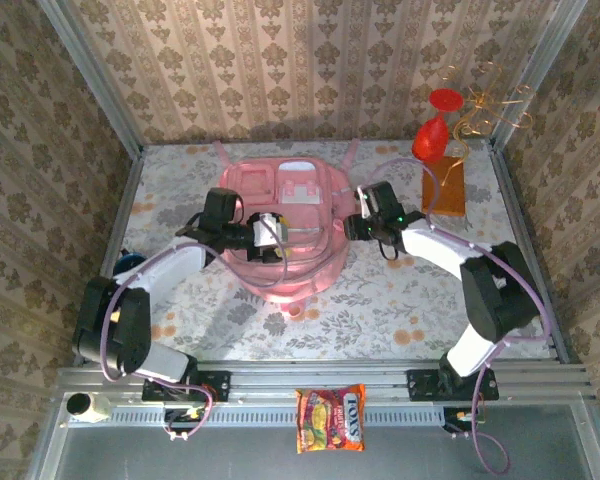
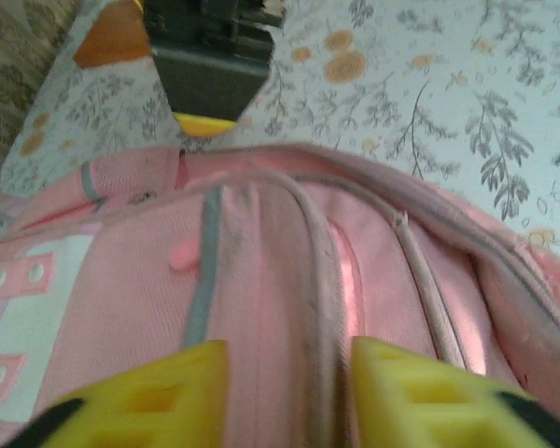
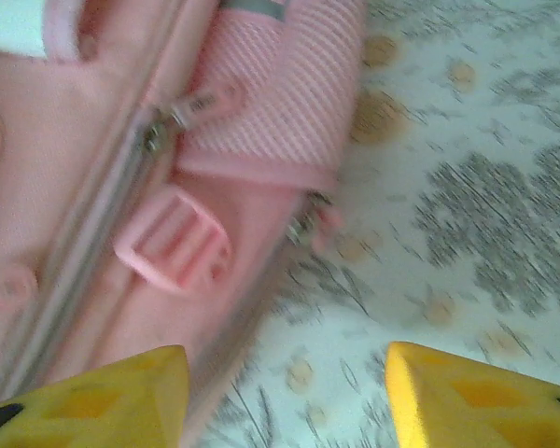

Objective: Pack books, pencil case, and school supplies into a backpack

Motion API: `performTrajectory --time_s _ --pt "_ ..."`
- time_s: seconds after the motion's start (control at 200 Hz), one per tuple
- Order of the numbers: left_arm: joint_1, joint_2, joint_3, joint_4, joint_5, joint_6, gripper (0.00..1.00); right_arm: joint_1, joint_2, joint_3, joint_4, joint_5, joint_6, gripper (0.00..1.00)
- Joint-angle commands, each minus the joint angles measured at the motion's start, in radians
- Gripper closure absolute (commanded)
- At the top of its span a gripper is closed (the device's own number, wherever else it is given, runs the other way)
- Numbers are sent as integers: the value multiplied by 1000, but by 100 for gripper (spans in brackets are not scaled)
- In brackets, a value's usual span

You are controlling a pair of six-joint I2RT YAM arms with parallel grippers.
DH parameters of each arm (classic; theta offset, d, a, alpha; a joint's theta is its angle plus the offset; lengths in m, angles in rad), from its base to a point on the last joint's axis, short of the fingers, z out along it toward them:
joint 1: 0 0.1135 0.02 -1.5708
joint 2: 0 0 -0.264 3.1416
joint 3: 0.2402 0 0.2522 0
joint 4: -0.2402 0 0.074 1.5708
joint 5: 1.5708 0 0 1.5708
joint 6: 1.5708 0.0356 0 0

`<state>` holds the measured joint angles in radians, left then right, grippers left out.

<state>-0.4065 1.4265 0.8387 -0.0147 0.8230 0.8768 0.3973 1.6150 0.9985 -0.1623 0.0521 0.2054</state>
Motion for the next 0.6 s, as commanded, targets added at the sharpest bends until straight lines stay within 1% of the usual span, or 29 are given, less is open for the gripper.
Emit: performTrajectory --time_s 0.0,0.045,0.09,0.145,0.18,0.215,0.29,0.32,0.36,0.45,0.505,0.595 --pt "23 -76 -78 344 18 -353 25 1 -120 -60 -14 162 -12 33" --pt "33 -95 -107 460 -114 -502 24 1 -153 -89 3 226 -20 29" --pt "47 -108 -136 540 -315 -641 22 0 -179 -114 21 297 -30 25" --pt "72 -135 -161 566 -546 -772 20 -10 -205 -143 45 369 -38 18" --pt "88 -152 -176 552 -689 -834 17 -21 -216 -161 63 401 -41 14" --pt "109 -176 -191 520 -808 -879 14 -35 -216 -179 84 435 -42 11" --pt "166 -206 -221 469 -973 -908 9 -81 -253 -221 132 488 -40 9" --pt "190 -211 -234 458 -1012 -899 7 -103 -258 -231 141 513 -33 8" --pt "225 -207 -243 441 -1037 -884 5 -131 -263 -241 141 542 -30 7" --pt "286 -167 -249 414 -1073 -840 4 -178 -278 -310 247 580 -85 6" --pt "317 -127 -259 434 -1061 -823 4 -211 -282 -367 342 563 -108 5" --pt "342 -61 -277 493 -1031 -818 3 -271 -276 -465 520 488 -116 5"
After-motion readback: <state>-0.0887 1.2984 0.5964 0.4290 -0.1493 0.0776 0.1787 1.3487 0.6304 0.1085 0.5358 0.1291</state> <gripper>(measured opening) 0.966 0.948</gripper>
